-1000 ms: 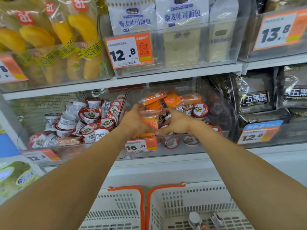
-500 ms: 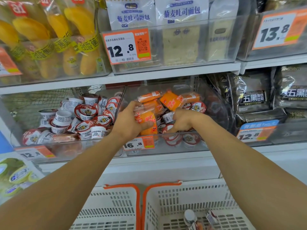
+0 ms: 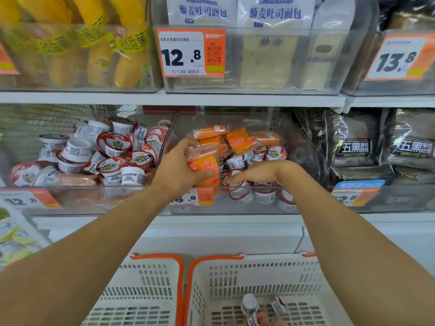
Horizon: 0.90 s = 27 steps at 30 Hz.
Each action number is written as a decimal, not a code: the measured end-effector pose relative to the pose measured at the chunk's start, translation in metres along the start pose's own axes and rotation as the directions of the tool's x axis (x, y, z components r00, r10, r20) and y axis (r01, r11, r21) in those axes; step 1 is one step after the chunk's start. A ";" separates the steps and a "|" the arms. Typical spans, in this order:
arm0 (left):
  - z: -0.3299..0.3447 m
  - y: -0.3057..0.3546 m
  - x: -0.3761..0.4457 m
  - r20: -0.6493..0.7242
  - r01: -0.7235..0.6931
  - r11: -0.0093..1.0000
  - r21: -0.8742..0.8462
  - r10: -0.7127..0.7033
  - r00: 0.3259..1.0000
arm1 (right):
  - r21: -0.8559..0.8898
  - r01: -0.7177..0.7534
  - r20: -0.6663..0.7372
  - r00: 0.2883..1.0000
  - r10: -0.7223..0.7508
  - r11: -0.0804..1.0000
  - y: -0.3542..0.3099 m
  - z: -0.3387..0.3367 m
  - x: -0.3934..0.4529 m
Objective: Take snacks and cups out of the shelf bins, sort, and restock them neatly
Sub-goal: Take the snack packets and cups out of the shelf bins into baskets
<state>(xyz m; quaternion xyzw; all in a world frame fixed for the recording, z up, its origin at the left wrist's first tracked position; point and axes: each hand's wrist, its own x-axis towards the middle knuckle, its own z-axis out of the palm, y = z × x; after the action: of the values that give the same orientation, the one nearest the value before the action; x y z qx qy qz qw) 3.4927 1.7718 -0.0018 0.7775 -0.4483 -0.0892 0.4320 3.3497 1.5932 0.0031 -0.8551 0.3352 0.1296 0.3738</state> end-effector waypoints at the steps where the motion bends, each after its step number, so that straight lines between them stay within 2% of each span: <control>1: 0.000 0.000 -0.001 -0.002 0.001 1.000 -0.013 -0.001 1.000 | 0.026 0.001 -0.022 1.000 0.000 1.000 0.002 -0.001 0.001; 7: 0.000 -0.002 -0.003 -0.023 -0.014 0.998 -0.066 0.012 1.000 | 0.114 0.092 -0.091 0.993 -0.082 0.989 0.003 0.003 0.001; 16: 0.007 0.000 -0.002 -0.061 -0.041 0.989 -0.141 0.033 0.998 | 0.262 0.105 -0.029 0.995 -0.101 0.959 0.011 -0.006 -0.009; 19: 0.006 0.005 -0.004 -0.111 -0.055 0.986 -0.158 0.038 0.993 | 0.251 0.174 -0.126 0.981 -0.146 0.952 0.008 -0.007 -0.013; 23: -0.003 0.028 -0.013 -0.196 -0.142 0.976 -0.166 0.108 0.975 | 0.225 0.334 -0.331 0.910 -0.251 0.915 0.006 -0.018 -0.031; 27: -0.022 0.064 -0.034 -0.242 -0.229 0.952 -0.205 0.178 0.954 | 0.079 0.520 -0.407 0.796 -0.448 0.851 -0.011 -0.032 -0.092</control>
<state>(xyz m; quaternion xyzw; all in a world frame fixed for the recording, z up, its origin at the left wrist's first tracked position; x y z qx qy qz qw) 3.4453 1.7967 0.0513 0.6765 -0.4624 -0.0086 0.5731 3.2879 1.6189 0.0742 -0.8818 0.1798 -0.1680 0.4022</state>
